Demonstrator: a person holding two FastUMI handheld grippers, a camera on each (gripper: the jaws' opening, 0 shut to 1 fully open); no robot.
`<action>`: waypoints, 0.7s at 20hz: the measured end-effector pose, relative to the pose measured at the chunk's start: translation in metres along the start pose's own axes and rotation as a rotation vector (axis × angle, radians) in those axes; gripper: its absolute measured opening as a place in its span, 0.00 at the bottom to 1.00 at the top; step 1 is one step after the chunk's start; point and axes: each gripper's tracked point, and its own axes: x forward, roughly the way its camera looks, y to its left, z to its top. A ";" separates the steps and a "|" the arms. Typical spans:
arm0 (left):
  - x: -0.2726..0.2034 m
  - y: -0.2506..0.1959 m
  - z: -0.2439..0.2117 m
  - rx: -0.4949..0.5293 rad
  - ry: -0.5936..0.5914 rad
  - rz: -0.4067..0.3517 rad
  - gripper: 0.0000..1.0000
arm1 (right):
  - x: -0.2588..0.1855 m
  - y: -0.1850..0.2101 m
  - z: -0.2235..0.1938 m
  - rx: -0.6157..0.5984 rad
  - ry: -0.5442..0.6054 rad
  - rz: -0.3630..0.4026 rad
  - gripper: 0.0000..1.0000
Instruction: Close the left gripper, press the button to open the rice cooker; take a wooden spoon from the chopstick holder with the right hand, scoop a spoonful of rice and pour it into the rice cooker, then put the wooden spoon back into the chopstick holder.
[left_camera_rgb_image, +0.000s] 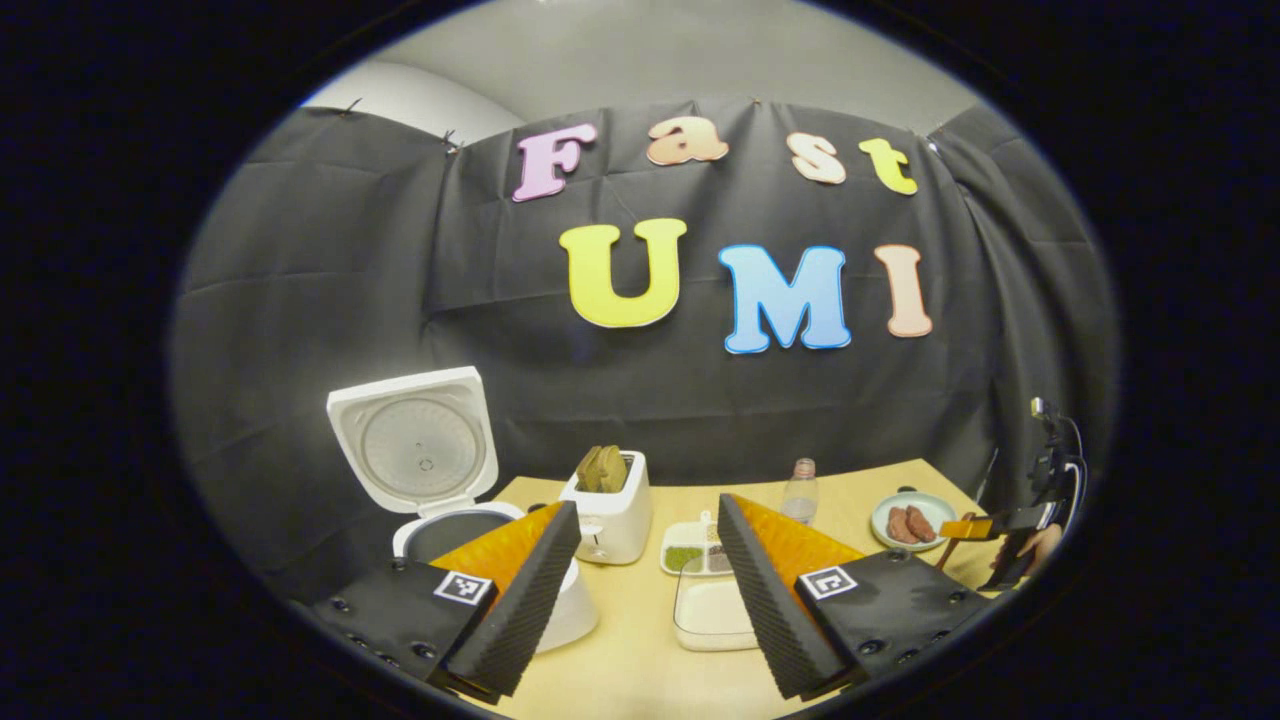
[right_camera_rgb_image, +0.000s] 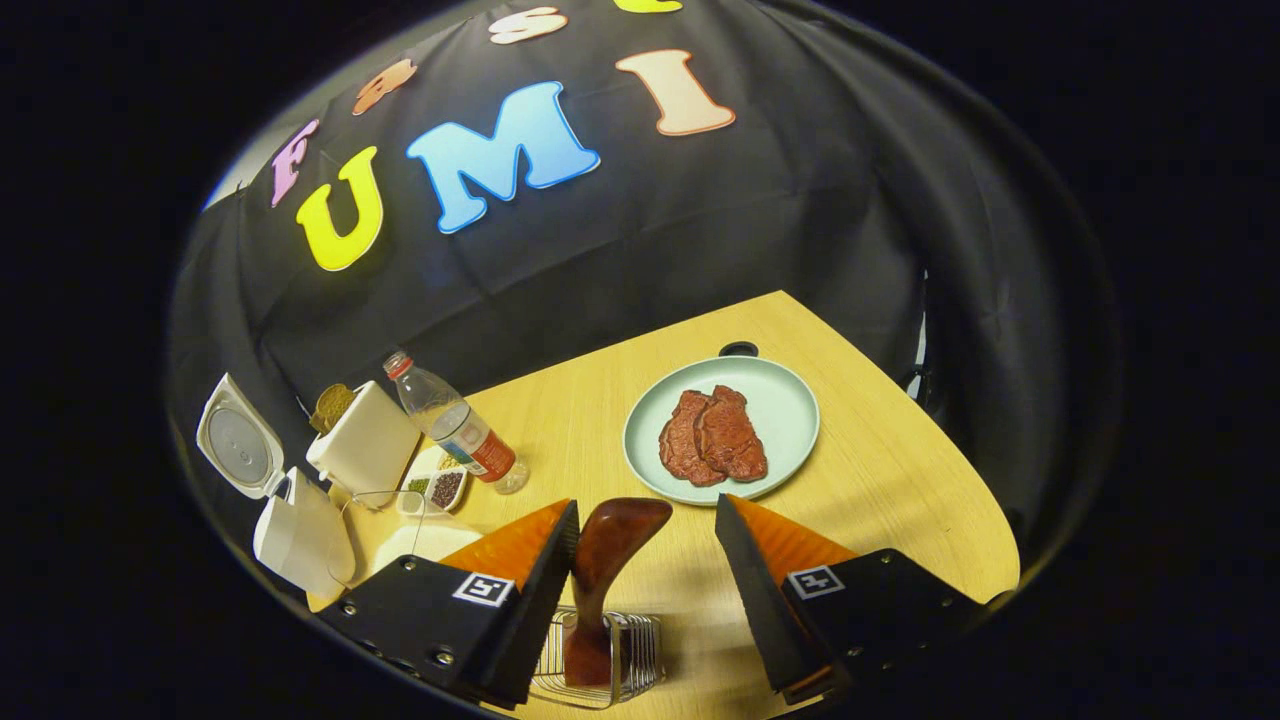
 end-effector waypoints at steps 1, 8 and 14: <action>0.000 0.000 0.000 0.023 0.003 0.004 0.96 | 0.002 0.003 -0.001 0.006 0.013 0.014 0.83; 0.005 -0.016 0.013 -0.024 -0.043 -0.051 0.92 | -0.004 0.032 -0.006 0.073 0.077 0.103 0.25; 0.008 -0.002 0.023 -0.043 -0.083 -0.108 0.92 | -0.050 0.062 0.020 -0.011 -0.052 0.065 0.09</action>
